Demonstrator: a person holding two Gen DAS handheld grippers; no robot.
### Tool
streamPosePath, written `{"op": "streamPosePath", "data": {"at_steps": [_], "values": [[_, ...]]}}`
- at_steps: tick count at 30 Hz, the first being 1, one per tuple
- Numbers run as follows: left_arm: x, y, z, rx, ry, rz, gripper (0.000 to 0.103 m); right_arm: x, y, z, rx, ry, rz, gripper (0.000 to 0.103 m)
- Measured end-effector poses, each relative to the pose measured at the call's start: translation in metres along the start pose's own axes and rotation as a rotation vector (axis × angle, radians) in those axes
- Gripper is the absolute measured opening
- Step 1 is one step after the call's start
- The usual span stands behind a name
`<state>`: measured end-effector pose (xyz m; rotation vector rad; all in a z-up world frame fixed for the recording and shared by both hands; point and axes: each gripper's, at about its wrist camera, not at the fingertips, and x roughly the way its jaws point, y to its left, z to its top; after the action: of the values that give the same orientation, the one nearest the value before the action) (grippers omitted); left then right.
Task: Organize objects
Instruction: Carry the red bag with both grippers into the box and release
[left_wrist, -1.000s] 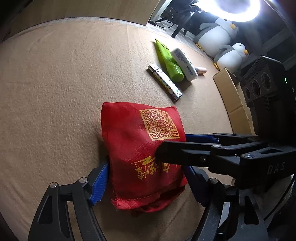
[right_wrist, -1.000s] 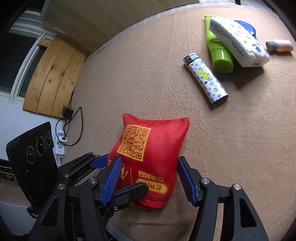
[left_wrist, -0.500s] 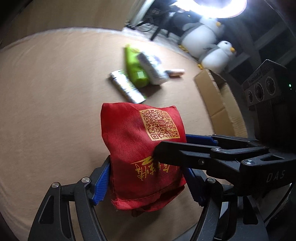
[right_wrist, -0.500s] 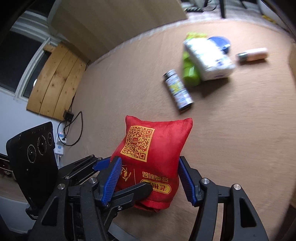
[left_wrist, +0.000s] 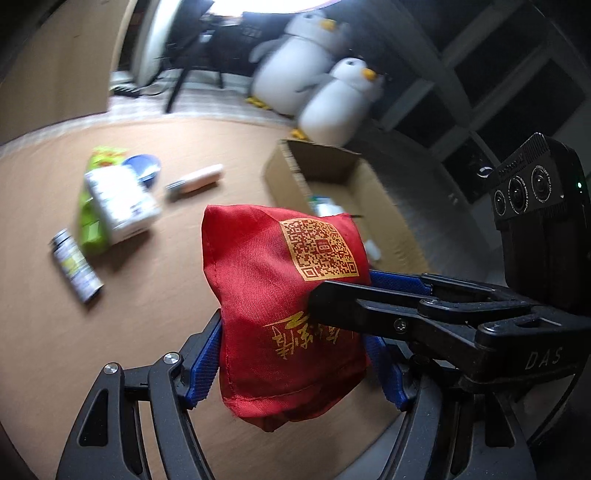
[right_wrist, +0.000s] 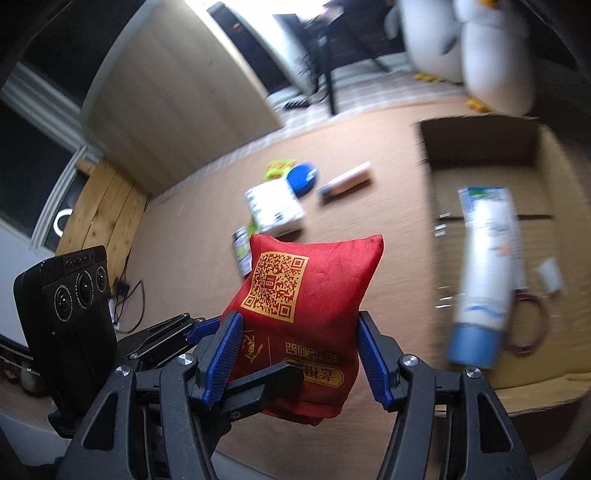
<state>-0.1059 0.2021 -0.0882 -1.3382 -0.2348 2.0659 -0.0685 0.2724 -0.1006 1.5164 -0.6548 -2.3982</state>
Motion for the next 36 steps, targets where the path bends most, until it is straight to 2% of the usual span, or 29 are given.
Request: {"op": "streamPosePath", "data": {"at_steps": [5, 13, 24, 36], "values": [[0.028, -0.038, 0.018, 0.036, 0.009, -0.033, 0.075, -0.029, -0.033, 0.007, 0.040, -0.051, -0.027, 0.058], [0.062, -0.077, 0.034, 0.078, 0.030, -0.058, 0.074, -0.056, -0.079, 0.014, 0.098, -0.096, -0.052, 0.058], [0.090, -0.099, 0.036, 0.106, 0.065, -0.061, 0.074, -0.064, -0.112, 0.015, 0.144, -0.109, -0.089, 0.058], [0.082, -0.100, 0.030, 0.133, 0.067, -0.038, 0.076, -0.068, -0.119, 0.014, 0.156, -0.118, -0.144, 0.058]]}}
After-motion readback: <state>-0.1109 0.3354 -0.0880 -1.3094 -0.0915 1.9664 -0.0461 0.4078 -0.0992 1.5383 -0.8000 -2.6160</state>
